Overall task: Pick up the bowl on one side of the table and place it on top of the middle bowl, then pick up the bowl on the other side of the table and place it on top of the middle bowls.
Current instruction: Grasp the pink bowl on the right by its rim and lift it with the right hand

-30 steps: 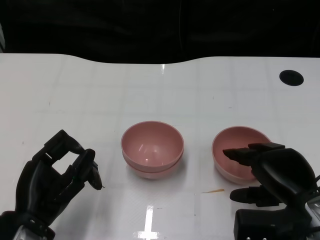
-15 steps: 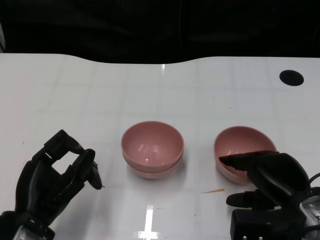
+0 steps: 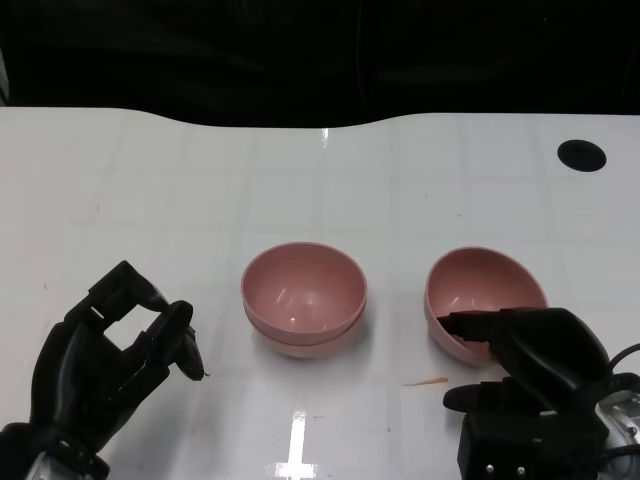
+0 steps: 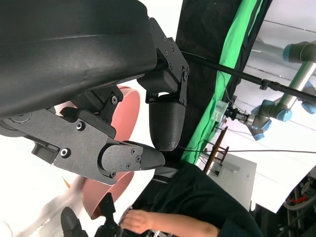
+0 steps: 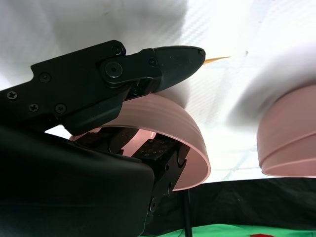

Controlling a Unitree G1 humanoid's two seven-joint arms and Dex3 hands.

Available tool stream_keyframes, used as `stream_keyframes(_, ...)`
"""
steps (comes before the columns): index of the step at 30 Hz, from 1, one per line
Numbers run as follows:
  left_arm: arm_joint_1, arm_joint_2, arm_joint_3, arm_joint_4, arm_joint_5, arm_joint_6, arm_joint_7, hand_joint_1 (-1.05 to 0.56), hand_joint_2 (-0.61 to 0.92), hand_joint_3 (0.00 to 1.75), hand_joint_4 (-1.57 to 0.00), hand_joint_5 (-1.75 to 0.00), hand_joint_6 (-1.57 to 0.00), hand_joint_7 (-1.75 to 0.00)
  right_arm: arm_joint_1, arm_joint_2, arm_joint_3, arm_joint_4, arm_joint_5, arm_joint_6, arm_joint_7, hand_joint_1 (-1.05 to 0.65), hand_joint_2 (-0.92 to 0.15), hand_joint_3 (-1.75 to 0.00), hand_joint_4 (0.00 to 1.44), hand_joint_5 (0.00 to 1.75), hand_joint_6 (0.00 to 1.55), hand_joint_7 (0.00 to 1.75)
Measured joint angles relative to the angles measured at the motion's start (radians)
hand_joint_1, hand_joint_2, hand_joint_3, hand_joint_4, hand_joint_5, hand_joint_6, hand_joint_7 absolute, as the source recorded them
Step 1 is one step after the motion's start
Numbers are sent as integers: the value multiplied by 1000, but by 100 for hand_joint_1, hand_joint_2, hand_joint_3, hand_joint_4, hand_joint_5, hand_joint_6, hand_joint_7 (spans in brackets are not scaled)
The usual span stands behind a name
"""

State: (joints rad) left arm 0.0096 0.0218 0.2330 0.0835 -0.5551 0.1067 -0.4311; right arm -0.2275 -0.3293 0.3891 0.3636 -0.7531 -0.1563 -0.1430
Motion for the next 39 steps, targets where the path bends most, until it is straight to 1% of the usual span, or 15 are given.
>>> stream_keyframes(5,0,0,0,0,0,-2,0,-23,85,41,-91,-175,-64,-175,-5,5,-3,12,34,-7,3,-71,-92,-15,72,5,69,3)
stream_keyframes(10,0,0,0,0,0,-2,0,-24,85,40,-90,-175,-63,-175,-6,13,-9,39,66,-54,-38,-54,-92,-5,102,21,92,8)
stream_keyframes(11,0,0,0,0,0,-2,0,-23,85,40,-90,-175,-63,-175,-7,15,-9,50,65,-70,-64,-50,-92,-3,103,30,97,7)
stream_keyframes(12,0,0,0,0,0,-2,0,-23,85,40,-90,-175,-63,-175,-7,18,-9,59,65,-84,-85,-48,-92,-2,96,51,101,4)
stream_keyframes(14,0,0,0,0,0,-2,0,-23,85,40,-90,-175,-63,-175,-14,23,-9,77,65,-104,-114,-47,-92,-1,89,68,104,2)
stream_keyframes(15,0,0,0,0,0,-2,0,-23,85,40,-90,-175,-63,-175,-17,24,-9,83,65,-110,-122,-38,-92,-5,90,75,107,3)
stream_keyframes(16,0,0,0,0,0,-2,0,-23,85,40,-90,-175,-63,-175,-21,26,-9,98,65,-128,-148,-21,-92,-12,92,85,114,5)
stream_keyframes(18,0,0,0,2,0,-5,0,-23,85,40,-90,-175,-63,-175,-29,36,-11,151,65,-185,-231,-6,-92,-25,84,120,122,10)
stream_keyframes(19,0,0,0,3,0,-6,0,-24,85,40,-90,-175,-62,-175,-31,41,-12,176,65,-208,-264,-3,-92,-34,73,151,105,62)
stream_keyframes(20,0,0,0,3,0,-7,0,-24,85,39,-90,-175,-62,-175,-33,44,-12,197,65,-227,-288,-2,-92,-37,69,163,83,111)
stream_keyframes(21,0,0,0,4,0,-7,0,-24,85,39,-90,-175,-62,-175,-35,45,-13,212,65,-241,-304,-3,-92,-38,67,170,67,148)
stream_keyframes(22,0,0,0,4,1,-7,0,-24,86,39,-90,-175,-62,-175,-39,45,-14,219,65,-250,-316,-3,-92,-38,67,172,61,161)
stream_keyframes(24,0,0,-1,4,2,-8,0,-24,86,39,-90,-175,-62,-175,-47,45,-15,234,65,-256,-325,-4,-92,-41,66,174,55,172)
stream_keyframes(34,0,-1,-1,4,4,-10,0,-23,86,38,-90,-175,-62,-175,-48,44,-29,236,58,-258,-345,-6,-92,-46,73,175,55,175)
stream_keyframes(39,0,-2,-2,4,4,-10,0,-23,87,38,-90,-175,-62,-175,-47,31,-43,173,57,-263,-337,-5,-91,-47,75,175,57,174)
